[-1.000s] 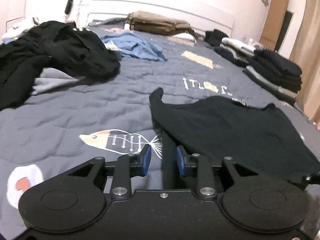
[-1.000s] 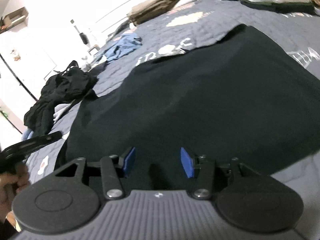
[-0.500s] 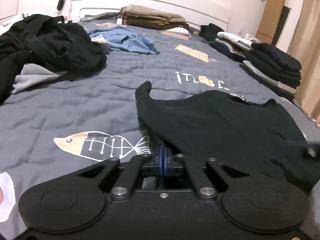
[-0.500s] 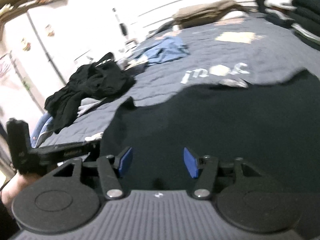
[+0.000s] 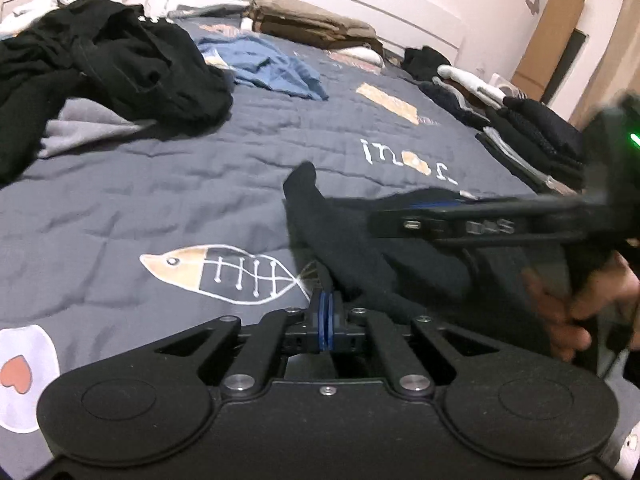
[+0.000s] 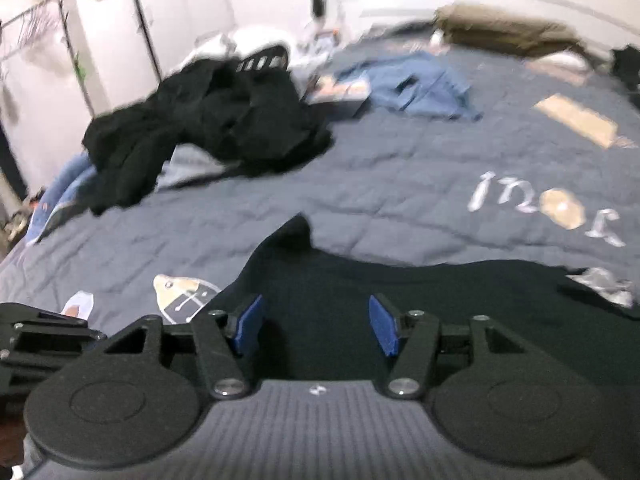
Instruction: Fold clothes
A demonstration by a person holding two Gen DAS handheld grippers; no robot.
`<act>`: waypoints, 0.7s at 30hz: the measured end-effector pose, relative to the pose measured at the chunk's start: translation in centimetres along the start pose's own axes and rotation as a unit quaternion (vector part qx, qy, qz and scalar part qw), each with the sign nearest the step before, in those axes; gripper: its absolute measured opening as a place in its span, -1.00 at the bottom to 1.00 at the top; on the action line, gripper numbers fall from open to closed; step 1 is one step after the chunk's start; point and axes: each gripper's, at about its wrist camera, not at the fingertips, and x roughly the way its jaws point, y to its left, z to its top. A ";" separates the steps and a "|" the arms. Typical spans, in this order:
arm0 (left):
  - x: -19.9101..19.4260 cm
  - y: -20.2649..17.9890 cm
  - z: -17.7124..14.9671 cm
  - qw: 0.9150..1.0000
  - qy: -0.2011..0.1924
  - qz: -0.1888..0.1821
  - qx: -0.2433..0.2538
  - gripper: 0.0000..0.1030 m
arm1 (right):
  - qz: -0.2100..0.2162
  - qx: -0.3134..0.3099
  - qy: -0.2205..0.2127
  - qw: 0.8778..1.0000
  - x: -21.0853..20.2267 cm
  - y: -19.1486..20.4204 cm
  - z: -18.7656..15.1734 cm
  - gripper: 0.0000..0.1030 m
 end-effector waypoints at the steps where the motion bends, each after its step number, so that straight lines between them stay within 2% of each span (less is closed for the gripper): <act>1: 0.1 0.0 0.0 1.000 0.001 -0.001 -0.003 -0.95 | 0.006 -0.002 0.006 1.000 0.6 0.0 0.3 0.12; 4: 0.5 0.1 0.1 1.000 -0.004 -0.004 -0.014 -0.93 | 0.014 -0.012 0.018 1.000 2.0 0.2 1.0 0.13; 9: 1.5 0.3 0.1 0.999 -0.003 0.003 -0.043 -0.89 | -0.017 -0.058 0.030 0.998 4.4 0.4 2.1 0.18; 14: 2.7 0.5 -0.1 0.998 0.010 0.004 -0.062 -0.89 | -0.026 -0.082 0.042 0.995 6.7 0.1 2.3 0.20; 15: 2.8 0.4 -0.1 0.998 0.010 0.006 -0.059 -0.89 | -0.028 -0.081 0.039 0.996 6.9 0.0 2.2 0.06; 16: 2.8 0.4 -0.1 0.998 0.012 0.007 -0.059 -0.89 | -0.030 -0.080 0.037 0.996 7.1 -0.1 2.0 -0.29; 18: 2.9 0.9 -0.2 0.997 0.016 0.009 -0.070 -0.92 | -0.034 -0.067 0.040 0.996 7.3 -0.3 2.2 -0.69; 21: 2.2 1.6 0.0 0.996 0.009 0.011 -0.084 -0.96 | -0.031 -0.034 0.034 0.998 6.8 -1.2 2.8 -0.85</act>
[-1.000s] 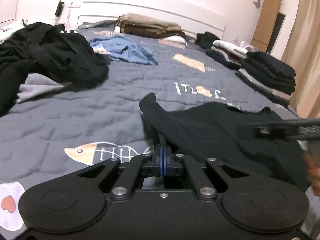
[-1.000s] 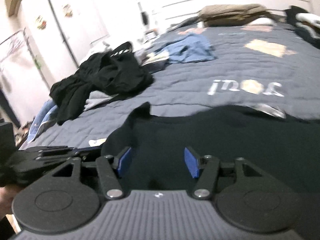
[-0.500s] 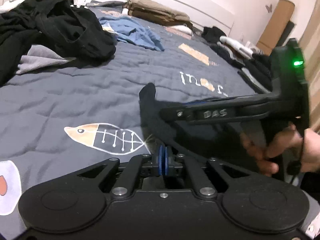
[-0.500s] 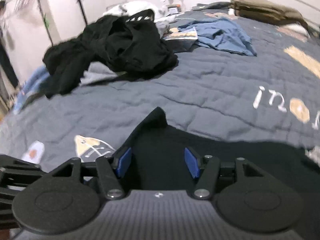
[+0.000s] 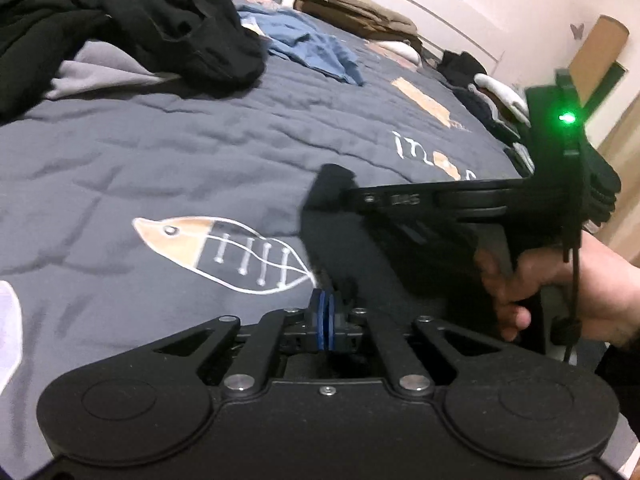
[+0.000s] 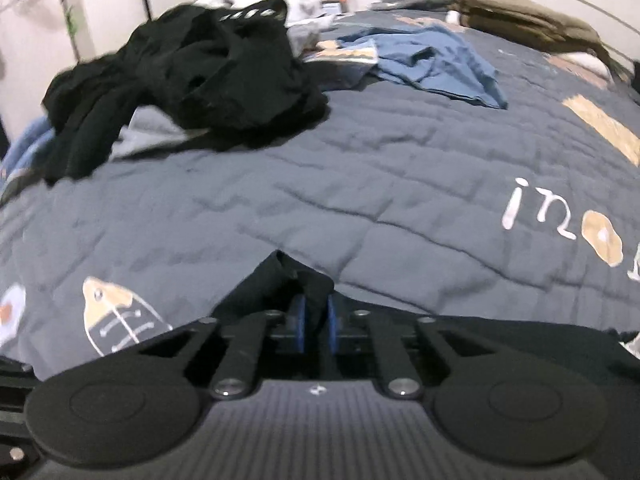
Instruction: Fold clothes
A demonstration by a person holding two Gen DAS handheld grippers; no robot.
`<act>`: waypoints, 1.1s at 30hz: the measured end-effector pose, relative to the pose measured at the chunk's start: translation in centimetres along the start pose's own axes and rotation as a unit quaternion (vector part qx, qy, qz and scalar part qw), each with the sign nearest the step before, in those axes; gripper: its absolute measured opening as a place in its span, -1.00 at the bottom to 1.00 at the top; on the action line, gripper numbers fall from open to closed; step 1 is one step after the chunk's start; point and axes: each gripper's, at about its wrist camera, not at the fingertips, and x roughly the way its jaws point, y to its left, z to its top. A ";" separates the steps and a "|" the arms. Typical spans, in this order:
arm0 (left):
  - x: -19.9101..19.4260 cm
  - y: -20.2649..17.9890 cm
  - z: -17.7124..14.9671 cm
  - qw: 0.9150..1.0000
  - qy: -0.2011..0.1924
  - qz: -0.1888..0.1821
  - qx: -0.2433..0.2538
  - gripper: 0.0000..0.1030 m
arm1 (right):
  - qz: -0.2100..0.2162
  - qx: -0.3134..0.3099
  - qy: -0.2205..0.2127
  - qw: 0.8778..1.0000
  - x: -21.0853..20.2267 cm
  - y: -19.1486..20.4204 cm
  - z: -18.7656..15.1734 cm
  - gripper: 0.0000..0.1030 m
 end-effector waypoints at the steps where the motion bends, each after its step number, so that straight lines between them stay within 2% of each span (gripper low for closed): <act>1: -0.4 0.1 0.2 1.000 -0.004 -0.003 -0.004 -0.96 | -0.001 0.007 -0.008 1.000 -0.3 -0.2 0.1 -0.88; 5: -2.2 0.2 1.0 0.999 -0.032 -0.006 -0.012 -0.98 | -0.003 0.054 -0.074 0.996 -2.7 -1.2 1.2 -0.93; 7: -2.4 0.4 1.2 0.999 -0.033 0.004 -0.016 -1.00 | -0.015 0.063 -0.100 0.993 -3.4 -1.3 1.8 -0.94; 12: -1.2 0.9 0.7 0.999 -0.012 0.044 -0.013 -0.98 | -0.032 0.033 -0.038 0.998 -0.5 -0.9 2.0 -0.90; 13: -1.2 1.1 0.8 0.999 -0.013 0.037 -0.020 -0.90 | -0.032 0.030 -0.022 0.999 0.1 -1.0 2.0 -0.90; 15: -1.2 1.2 0.9 0.999 -0.021 0.022 -0.027 -0.55 | -0.024 0.043 -0.036 0.998 -0.3 -1.5 1.7 -0.90; 16: -1.2 1.0 0.9 0.999 -0.028 0.018 -0.028 -0.16 | -0.021 0.044 -0.034 0.998 -0.5 -1.6 1.8 -0.87; 17: -1.1 0.8 0.8 0.999 -0.035 0.014 -0.028 0.07 | -0.019 0.044 -0.031 0.998 -0.7 -1.7 1.9 -0.87; 20: -0.6 -0.1 0.7 0.999 -0.031 -0.012 -0.030 0.06 | -0.012 0.055 -0.041 0.998 -2.4 -2.2 2.6 -0.79; 21: -0.3 -0.5 0.5 0.999 -0.027 -0.015 -0.025 0.06 | -0.010 0.057 -0.051 0.997 -3.4 -2.5 2.5 -0.71; 23: 0.3 -1.1 0.2 1.000 -0.017 -0.009 -0.011 0.01 | -0.006 0.062 -0.072 0.995 -5.7 -3.0 2.5 -0.49; 24: 0.5 -1.3 0.1 1.000 -0.011 -0.008 -0.008 -0.05 | -0.009 0.060 -0.079 0.995 -6.6 -3.3 2.2 -0.25; 25: 0.8 -1.2 0.0 1.000 -0.004 -0.007 -0.013 -0.35 | -0.014 0.057 -0.082 0.995 -7.7 -3.9 1.7 -0.11; 26: 1.0 -1.1 -0.1 1.000 0.003 -0.007 -0.017 -0.56 | -0.020 0.054 -0.085 0.995 -8.8 -4.5 1.1 -0.08; 29: 0.9 -0.9 -0.1 1.000 0.008 -0.012 -0.027 -0.80 | -0.076 0.040 -0.075 0.993 -10.8 -7.4 -1.2 -0.03; 33: 0.1 -0.8 0.2 1.000 0.004 -0.002 -0.025 -0.82 | -0.166 0.089 -0.053 0.981 -12.8 -14.6 -4.7 -0.03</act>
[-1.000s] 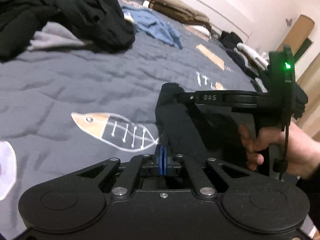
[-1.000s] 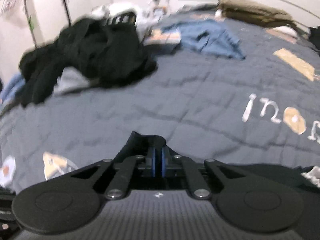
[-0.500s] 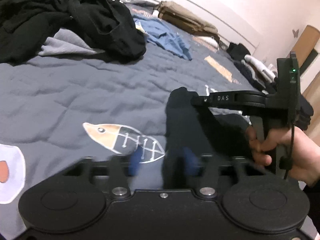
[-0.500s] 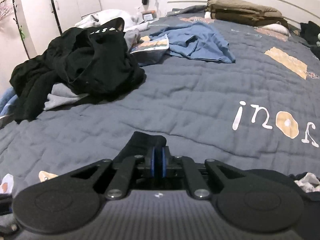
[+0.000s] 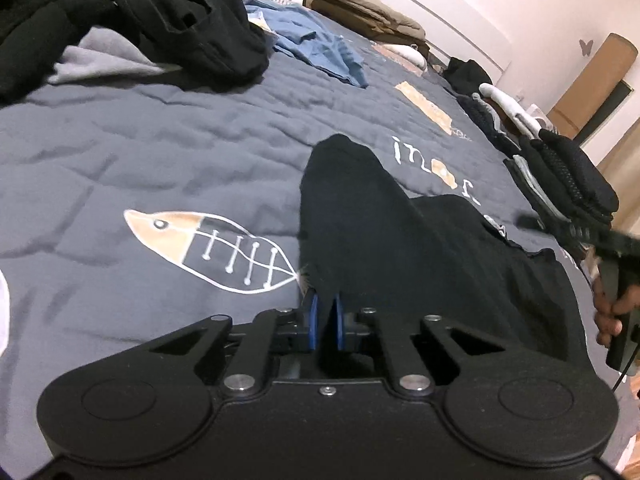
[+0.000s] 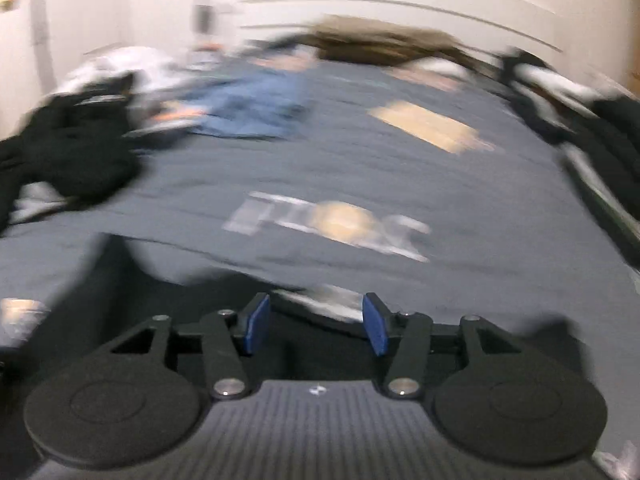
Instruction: Fold clothes
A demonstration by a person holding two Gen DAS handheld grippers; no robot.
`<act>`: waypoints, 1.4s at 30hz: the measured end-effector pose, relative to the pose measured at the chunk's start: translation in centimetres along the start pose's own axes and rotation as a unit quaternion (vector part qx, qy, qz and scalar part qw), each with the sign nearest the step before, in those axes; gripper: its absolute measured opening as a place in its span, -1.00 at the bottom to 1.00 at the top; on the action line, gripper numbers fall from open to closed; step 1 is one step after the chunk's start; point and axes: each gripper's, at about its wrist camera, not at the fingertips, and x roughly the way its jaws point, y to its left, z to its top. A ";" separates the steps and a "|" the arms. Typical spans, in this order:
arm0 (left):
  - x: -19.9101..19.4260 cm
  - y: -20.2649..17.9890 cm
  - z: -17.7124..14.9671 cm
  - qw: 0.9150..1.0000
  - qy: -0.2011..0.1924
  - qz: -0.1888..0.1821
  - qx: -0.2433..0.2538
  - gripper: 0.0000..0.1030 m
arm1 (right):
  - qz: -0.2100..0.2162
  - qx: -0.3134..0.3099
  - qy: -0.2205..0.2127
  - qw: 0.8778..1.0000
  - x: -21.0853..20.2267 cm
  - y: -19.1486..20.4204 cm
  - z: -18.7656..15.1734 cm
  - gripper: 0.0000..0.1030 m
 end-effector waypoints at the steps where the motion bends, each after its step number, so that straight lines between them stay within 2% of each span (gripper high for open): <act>1: -0.1 0.0 0.1 1.000 -0.002 0.003 0.001 -0.82 | -0.020 0.015 0.000 1.000 -0.2 -2.1 -0.5 -0.03; 3: -0.3 -0.1 0.3 1.000 -0.008 0.003 0.003 -0.80 | -0.050 0.038 0.000 0.998 -0.6 -5.5 -1.4 -0.02; 6: -0.8 -0.3 0.8 1.000 -0.018 -0.003 0.005 -0.66 | -0.088 0.064 0.000 0.994 -1.1 -10.2 -2.6 -0.02; 7: -0.9 -0.5 1.0 1.000 -0.022 -0.009 0.006 -0.52 | -0.093 0.074 -0.003 0.993 -1.4 -11.3 -3.1 -0.01; 8: -1.2 -0.9 1.0 0.999 -0.030 -0.022 0.010 -0.30 | -0.098 0.084 -0.006 0.992 -1.6 -12.4 -3.6 -0.01; 10: -1.7 -2.1 1.0 0.998 -0.046 -0.046 0.027 0.04 | -0.090 0.102 -0.004 0.991 -1.5 -14.1 -4.1 0.04; 13: -1.7 -4.0 0.6 0.994 -0.059 -0.076 0.050 0.04 | -0.074 0.122 0.009 0.990 -0.6 -15.9 -4.7 0.06; 16: -1.1 -5.3 0.4 0.992 -0.059 -0.096 0.055 0.04 | -0.064 0.117 0.004 0.991 0.0 -16.7 -4.7 0.09; 19: -0.3 -6.1 0.1 0.992 -0.053 -0.103 0.058 0.04 | -0.048 0.124 0.017 0.991 1.2 -17.2 -4.5 0.10; 23: 0.7 -6.6 -0.5 0.992 -0.042 -0.096 0.070 0.04 | -0.002 0.174 0.026 0.984 2.9 -17.9 -4.6 0.09; 24: 0.8 -6.6 -0.5 0.992 -0.041 -0.093 0.071 0.04 | 0.015 0.191 0.027 0.981 3.3 -18.0 -4.8 -0.05; 25: 0.9 -6.4 -0.5 0.993 -0.040 -0.090 0.070 0.04 | 0.022 0.205 0.028 0.978 3.7 -18.1 -4.8 -0.46; 26: 0.9 -6.3 -0.5 0.993 -0.040 -0.088 0.068 0.04 | 0.018 0.212 0.026 0.977 3.9 -18.1 -4.8 -0.74; 27: 0.9 -6.2 -0.5 0.993 -0.041 -0.088 0.066 0.04 | 0.024 0.223 0.021 0.974 3.9 -18.2 -4.8 -0.88; 29: 0.9 -6.0 -0.5 0.993 -0.044 -0.087 0.062 0.04 | 0.033 0.245 -0.008 0.969 3.1 -18.6 -4.6 -0.90; 33: 0.9 -6.1 -0.5 0.993 -0.047 -0.086 0.067 0.04 | 0.019 0.262 -0.069 0.963 1.3 -19.2 -3.6 -0.92; 35: 0.9 -6.2 -0.6 0.993 -0.049 -0.082 0.071 0.04 | -0.006 0.258 -0.085 0.962 1.1 -19.4 -2.8 -0.92; 38: 0.7 -6.1 -0.5 0.994 -0.057 -0.066 0.073 0.04 | -0.022 0.265 -0.058 0.962 2.3 -19.8 -2.3 -0.91; 40: 0.5 -5.6 -0.1 0.994 -0.065 -0.050 0.071 0.08 | -0.036 0.236 -0.030 0.971 3.3 -19.4 -2.1 -0.86; 42: 0.6 -4.9 0.5 0.995 -0.064 -0.036 0.074 0.17 | -0.028 0.196 -0.005 0.980 4.1 -18.6 -2.1 -0.86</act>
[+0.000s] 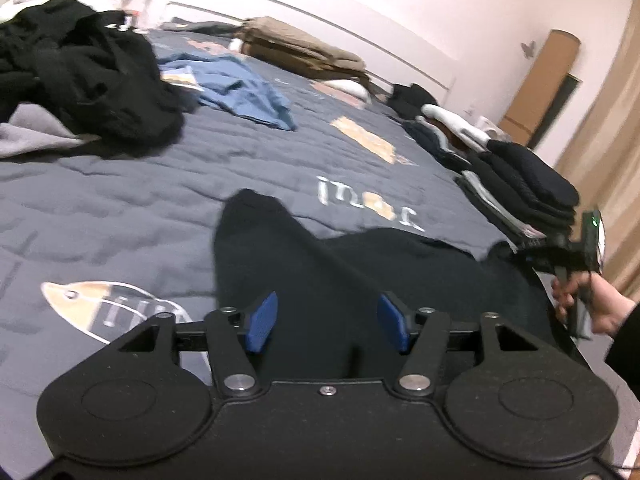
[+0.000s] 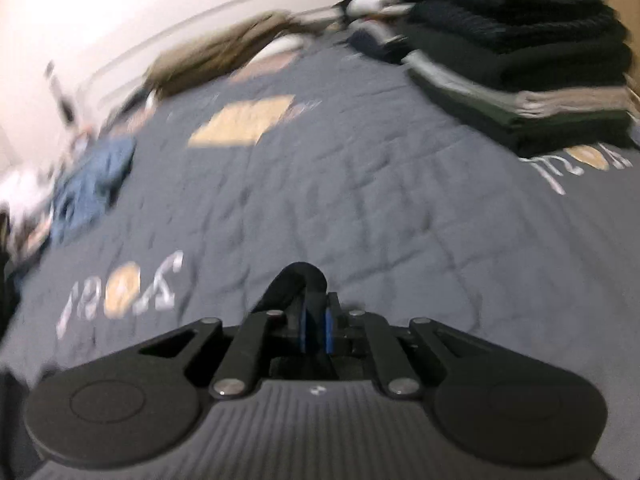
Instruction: Fold clothes
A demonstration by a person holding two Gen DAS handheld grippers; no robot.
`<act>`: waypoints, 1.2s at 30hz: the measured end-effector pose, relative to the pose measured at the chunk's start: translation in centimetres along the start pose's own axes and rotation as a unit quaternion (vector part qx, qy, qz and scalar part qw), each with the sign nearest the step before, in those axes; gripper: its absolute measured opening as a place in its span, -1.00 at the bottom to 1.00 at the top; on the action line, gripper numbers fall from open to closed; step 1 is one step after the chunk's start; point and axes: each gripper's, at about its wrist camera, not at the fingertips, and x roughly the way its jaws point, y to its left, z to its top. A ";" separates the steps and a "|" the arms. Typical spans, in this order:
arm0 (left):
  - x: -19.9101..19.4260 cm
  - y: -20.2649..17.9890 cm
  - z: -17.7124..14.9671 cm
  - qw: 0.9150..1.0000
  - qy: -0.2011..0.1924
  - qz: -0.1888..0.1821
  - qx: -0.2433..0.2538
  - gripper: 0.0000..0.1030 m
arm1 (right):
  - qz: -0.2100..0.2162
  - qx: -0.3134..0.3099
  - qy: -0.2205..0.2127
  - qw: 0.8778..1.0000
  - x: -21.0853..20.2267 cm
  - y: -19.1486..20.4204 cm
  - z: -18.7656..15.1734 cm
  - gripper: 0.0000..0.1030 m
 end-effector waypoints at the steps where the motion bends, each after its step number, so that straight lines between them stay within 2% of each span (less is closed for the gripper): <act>1: 0.1 0.4 0.3 1.000 0.001 0.007 0.006 0.17 | 0.006 -0.009 0.001 1.000 0.0 0.2 -0.2 -0.86; 3: 1.2 1.6 1.2 1.000 0.006 0.021 0.019 0.17 | 0.005 -0.012 0.004 1.000 0.0 0.3 -0.5 -0.86; 9: 5.6 5.5 3.0 0.997 0.033 0.057 -0.027 0.14 | 0.019 0.012 0.014 1.000 -0.2 -0.3 -0.7 -0.86; 12: 7.2 5.9 3.5 0.998 0.036 0.025 -0.046 0.08 | 0.022 0.015 0.025 0.999 0.2 -0.5 -1.0 -0.86; 13: 7.6 5.8 3.7 0.998 0.038 0.013 -0.049 -0.19 | 0.025 0.018 0.025 0.999 0.2 -0.6 -1.1 -0.88; 14: 7.9 5.7 3.8 0.998 0.038 0.004 -0.051 -0.62 | 0.028 0.017 0.023 0.999 0.2 -0.6 -1.1 -0.89; 15: 8.0 5.6 3.8 0.998 0.031 0.004 -0.051 -0.84 | 0.029 0.015 0.022 0.999 0.1 -0.6 -1.1 -0.90; 16: 8.1 5.6 3.8 0.998 0.024 0.003 -0.051 -0.94 | 0.026 0.011 0.016 0.999 0.0 -0.5 -1.1 -0.91; 17: 7.9 5.6 3.8 0.999 0.009 0.006 -0.049 -0.94 | 0.022 0.007 0.009 1.000 -0.2 -0.4 -1.0 -0.92; 18: 7.2 5.8 3.9 0.999 -0.020 0.016 -0.046 -0.95 | 0.016 0.006 -0.005 1.000 -0.6 -0.3 -0.9 -0.92; 20: 5.9 6.5 4.4 0.997 -0.059 0.027 -0.050 -0.95 | 0.019 0.018 -0.036 0.999 -1.3 -0.5 -0.4 -0.92; 21: 5.6 6.8 4.6 0.997 -0.062 0.030 -0.047 -0.95 | 0.018 0.016 -0.038 0.999 -1.1 -0.4 -0.3 -0.92; 24: 6.5 6.6 3.9 0.997 -0.035 0.057 -0.024 -0.93 | 0.002 -0.002 -0.021 1.000 0.5 0.0 -0.7 -0.90; 26: 7.2 6.5 3.6 0.996 -0.002 0.080 -0.025 -0.77 | -0.019 -0.006 0.010 1.000 1.6 0.2 -1.0 -0.85; 27: 6.7 6.4 3.6 0.996 0.002 0.087 -0.028 -0.70 | -0.018 -0.005 0.011 1.000 1.0 0.2 -1.0 -0.84; 29: 5.1 6.1 3.7 0.995 -0.005 0.093 -0.030 -0.37 | -0.013 -0.002 0.005 1.000 -1.0 0.1 -1.0 -0.73; 31: 2.6 5.5 3.8 0.995 -0.017 0.096 -0.032 -0.31 | -0.004 0.007 -0.015 1.000 -4.1 -0.1 -1.3 -0.33; 33: 0.2 4.9 3.5 0.995 -0.026 0.093 -0.039 -0.25 | 0.007 0.022 -0.041 0.999 -7.6 -0.5 -2.0 -0.05; 35: -2.1 4.3 2.7 0.993 -0.033 0.096 -0.059 -0.07 | 0.017 0.042 -0.052 0.998 -11.1 -0.7 -3.2 0.03; 36: -3.3 3.9 2.1 0.992 -0.038 0.092 -0.072 -0.05 | 0.024 0.050 -0.053 0.997 -12.7 -0.6 -4.1 0.05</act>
